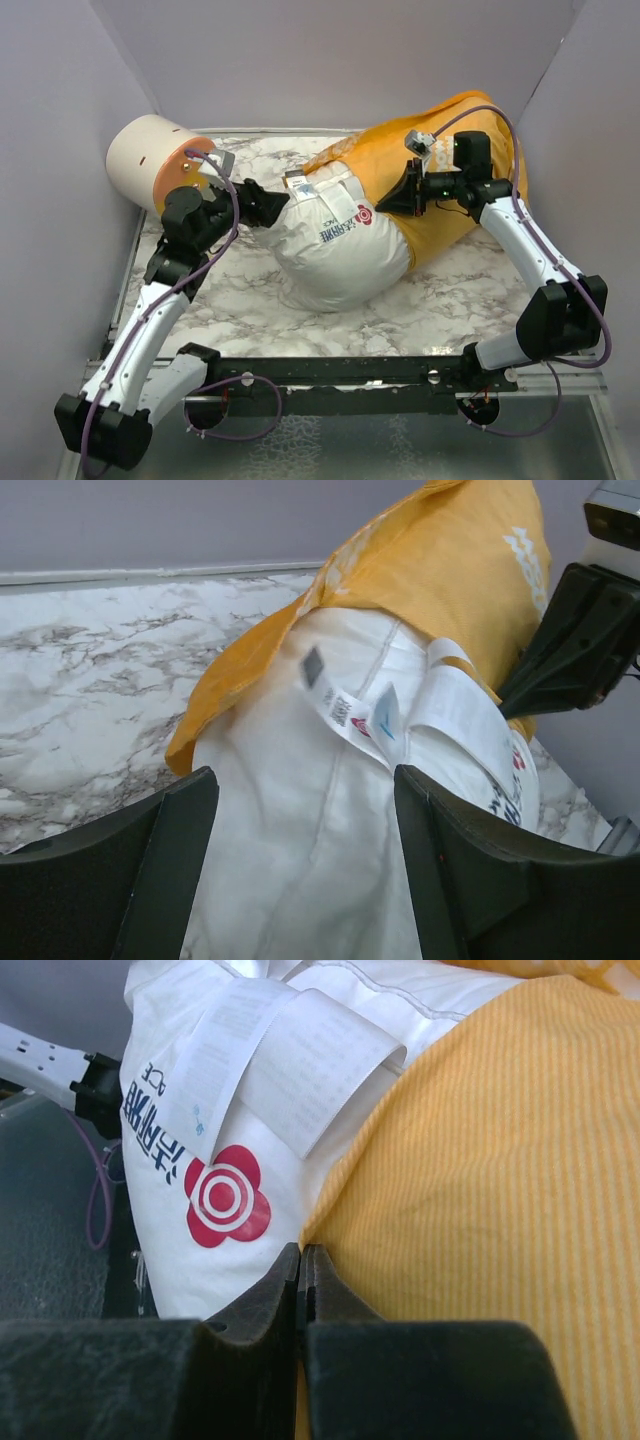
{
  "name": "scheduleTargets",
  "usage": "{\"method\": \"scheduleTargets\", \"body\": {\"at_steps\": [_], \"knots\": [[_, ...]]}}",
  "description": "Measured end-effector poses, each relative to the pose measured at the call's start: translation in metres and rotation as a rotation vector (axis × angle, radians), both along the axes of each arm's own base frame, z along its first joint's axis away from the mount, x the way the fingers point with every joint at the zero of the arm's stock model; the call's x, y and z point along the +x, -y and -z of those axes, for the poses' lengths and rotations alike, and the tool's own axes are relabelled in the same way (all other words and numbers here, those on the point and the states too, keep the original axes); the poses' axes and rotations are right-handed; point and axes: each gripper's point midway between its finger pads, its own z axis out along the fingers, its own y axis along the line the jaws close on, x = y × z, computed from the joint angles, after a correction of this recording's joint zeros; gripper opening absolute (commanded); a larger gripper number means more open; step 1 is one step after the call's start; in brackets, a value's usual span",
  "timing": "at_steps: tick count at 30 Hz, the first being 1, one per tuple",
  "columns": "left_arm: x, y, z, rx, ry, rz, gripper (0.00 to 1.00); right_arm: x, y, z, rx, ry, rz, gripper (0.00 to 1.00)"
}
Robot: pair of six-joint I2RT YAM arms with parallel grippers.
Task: Put the pillow into the pillowcase
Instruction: Stuff the pillow into the pillowcase.
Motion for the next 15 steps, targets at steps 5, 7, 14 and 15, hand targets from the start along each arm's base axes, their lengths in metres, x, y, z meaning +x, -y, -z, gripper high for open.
{"method": "scheduleTargets", "body": {"at_steps": [5,7,14,15], "knots": [[-0.037,-0.002,-0.024,-0.006,0.048,0.057,0.48,0.001,0.000,-0.002,0.009,0.001,-0.001,0.01],[-0.050,0.010,-0.030,-0.040,0.046,0.136,0.48,0.001,0.000,-0.003,0.014,-0.001,-0.005,0.01],[-0.113,0.118,0.000,0.002,-0.040,0.504,0.54,0.001,-0.002,-0.006,0.031,-0.022,-0.028,0.01],[-0.112,0.132,0.015,0.041,-0.071,0.522,0.54,0.002,-0.002,-0.008,0.034,-0.022,-0.032,0.01]]}}
